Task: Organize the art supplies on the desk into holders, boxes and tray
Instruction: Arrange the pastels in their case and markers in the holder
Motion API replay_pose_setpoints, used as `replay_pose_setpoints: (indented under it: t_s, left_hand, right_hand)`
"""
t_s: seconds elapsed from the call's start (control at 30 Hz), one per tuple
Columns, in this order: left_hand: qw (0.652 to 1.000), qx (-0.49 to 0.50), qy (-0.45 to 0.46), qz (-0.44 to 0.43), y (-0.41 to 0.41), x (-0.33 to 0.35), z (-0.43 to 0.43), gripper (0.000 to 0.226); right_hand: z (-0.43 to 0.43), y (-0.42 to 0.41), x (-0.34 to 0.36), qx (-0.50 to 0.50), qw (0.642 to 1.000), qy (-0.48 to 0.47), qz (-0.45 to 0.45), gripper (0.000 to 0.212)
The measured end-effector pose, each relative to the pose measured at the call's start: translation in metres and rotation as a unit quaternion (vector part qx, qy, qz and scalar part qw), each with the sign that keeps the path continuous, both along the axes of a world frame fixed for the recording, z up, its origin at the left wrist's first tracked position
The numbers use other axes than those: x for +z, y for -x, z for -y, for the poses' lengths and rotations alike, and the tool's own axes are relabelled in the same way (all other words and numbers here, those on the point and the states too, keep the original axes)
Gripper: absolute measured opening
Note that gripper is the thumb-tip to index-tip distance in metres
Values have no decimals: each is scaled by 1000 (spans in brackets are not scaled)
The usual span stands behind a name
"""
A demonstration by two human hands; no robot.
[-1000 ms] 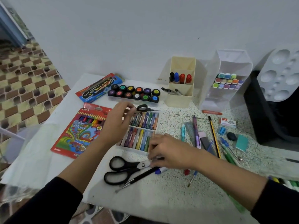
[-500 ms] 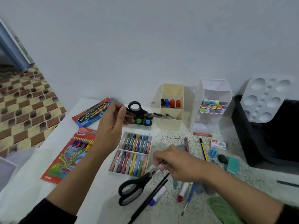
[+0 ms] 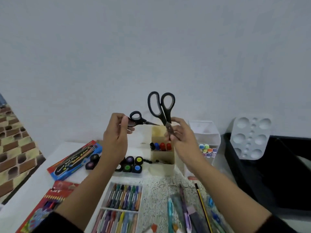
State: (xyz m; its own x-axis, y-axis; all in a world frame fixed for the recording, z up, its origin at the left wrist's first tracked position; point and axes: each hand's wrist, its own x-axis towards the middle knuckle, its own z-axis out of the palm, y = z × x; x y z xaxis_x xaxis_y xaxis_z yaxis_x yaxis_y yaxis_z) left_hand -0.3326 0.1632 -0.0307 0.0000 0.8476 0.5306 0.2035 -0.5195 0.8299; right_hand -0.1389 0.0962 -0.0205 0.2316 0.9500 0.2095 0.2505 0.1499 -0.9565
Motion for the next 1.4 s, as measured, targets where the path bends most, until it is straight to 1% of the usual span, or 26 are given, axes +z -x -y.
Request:
replay_pose_setpoints:
  t_s: [0.07, 0.13, 0.2, 0.27, 0.4, 0.53, 0.63, 0.67, 0.8, 0.87, 1.0, 1.07, 1.13, 1.23, 1.3, 1.4]
  left_hand:
    - [1000, 3, -7, -22, -12, 0, -11, 19]
    - [999, 5, -10, -31, -22, 1, -22, 20]
    - [999, 5, -4, -35, -31, 2, -33, 20]
    - [999, 3, -4, -39, -38, 6, -45, 19]
    - [997, -16, -32, -74, -45, 12, -63, 19]
    - [986, -53, -52, -148, -48, -2, -74, 18]
    - [980, -72, -48, -178, -45, -24, -78, 17]
    - [981, -73, -38, -174, -42, -32, -78, 17]
    - [992, -50, 19, -115, -37, -50, -74, 13]
    - [992, -50, 25, -112, -35, -56, -69, 11]
    - [995, -42, 50, -75, -30, -65, -65, 7]
    - [993, -44, 91, -60, -30, -68, -66, 6]
    - [988, -59, 132, -46, -30, -69, -67, 11]
    - [982, -80, 173, -15, -32, -68, -66, 15]
    - [975, -94, 201, 4, -32, -67, -65, 17]
    - [966, -104, 236, -13, -30, -64, -61, 24]
  right_hand:
    - [-24, 0, 8, -41, 999, -8, 8, 53]
    - [-44, 0, 13, -69, 997, -14, 8, 44]
    - [-59, 1, 16, -77, 997, -12, 4, 33]
    - [-72, 2, 18, -82, 997, -5, 2, 28]
    - [-92, 7, 17, -105, 994, -4, -10, 35]
    - [-99, 9, -5, -132, 990, 42, -26, 48]
    - [-100, 9, -22, -127, 988, 81, -24, 45]
    - [-101, 10, -27, -119, 988, 93, -19, 43]
    - [-103, 10, -36, -106, 986, 129, 13, 47]
    - [-100, 9, -35, -107, 985, 134, 34, 42]
    - [-92, 5, -36, -115, 983, 122, 76, 35]
    - [-89, 4, -36, -115, 983, 112, 91, 31]
    - [-87, 3, -35, -112, 982, 107, 105, 28]
    - [-84, 4, -31, -104, 980, 105, 133, 25]
    - [-82, 5, -29, -97, 979, 110, 142, 28]
    - [-75, 6, -23, -94, 978, 123, 141, 42]
